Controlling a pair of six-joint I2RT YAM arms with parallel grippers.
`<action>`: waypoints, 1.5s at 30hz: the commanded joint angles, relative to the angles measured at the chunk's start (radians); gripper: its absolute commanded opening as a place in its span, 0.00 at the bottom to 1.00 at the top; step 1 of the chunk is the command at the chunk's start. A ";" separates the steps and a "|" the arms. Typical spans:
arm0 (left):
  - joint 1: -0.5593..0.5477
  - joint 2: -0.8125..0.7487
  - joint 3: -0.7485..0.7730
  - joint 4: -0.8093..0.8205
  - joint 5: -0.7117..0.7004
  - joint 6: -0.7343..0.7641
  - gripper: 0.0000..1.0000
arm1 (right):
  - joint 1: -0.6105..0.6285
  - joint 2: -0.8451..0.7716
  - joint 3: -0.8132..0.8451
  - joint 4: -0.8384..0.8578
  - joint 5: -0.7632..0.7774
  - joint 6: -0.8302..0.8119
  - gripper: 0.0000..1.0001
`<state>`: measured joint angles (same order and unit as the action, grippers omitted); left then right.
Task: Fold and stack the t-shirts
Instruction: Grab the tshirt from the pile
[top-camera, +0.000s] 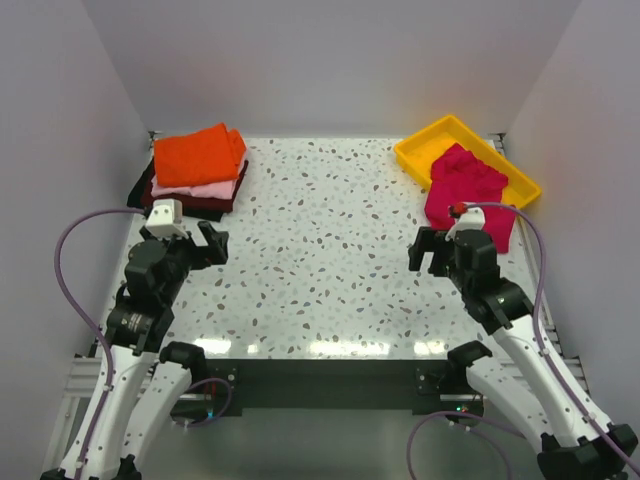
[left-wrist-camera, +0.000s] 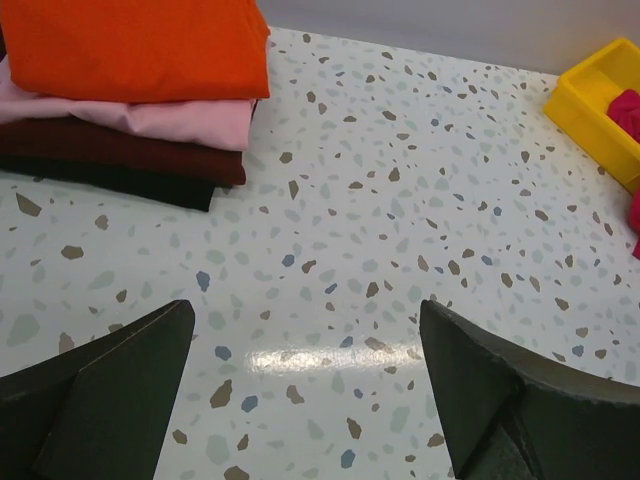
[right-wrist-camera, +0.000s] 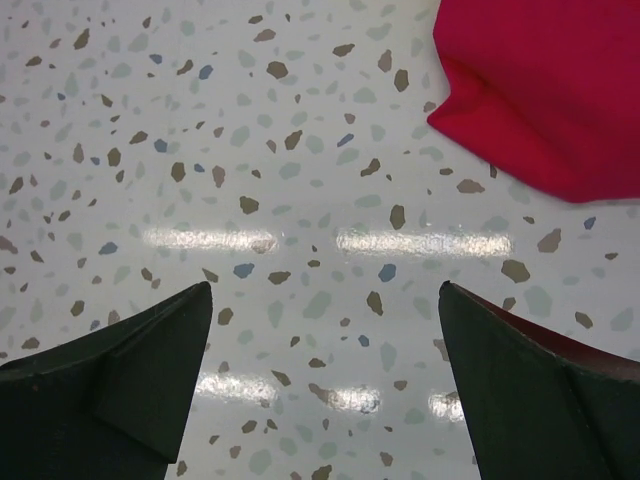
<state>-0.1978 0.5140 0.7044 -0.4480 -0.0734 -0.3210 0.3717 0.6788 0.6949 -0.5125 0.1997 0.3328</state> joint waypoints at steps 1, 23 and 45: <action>0.003 -0.003 0.001 0.043 -0.031 0.010 1.00 | -0.002 0.016 0.005 -0.011 0.069 0.014 0.99; 0.001 0.011 0.003 0.043 -0.006 0.019 1.00 | -0.060 0.640 0.339 0.124 0.382 0.104 0.99; 0.021 0.064 -0.002 0.054 0.024 0.037 1.00 | -0.172 1.173 0.482 0.235 0.357 0.334 0.95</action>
<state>-0.1879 0.5816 0.7044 -0.4488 -0.0647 -0.3103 0.2459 1.8530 1.1774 -0.3416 0.5552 0.6003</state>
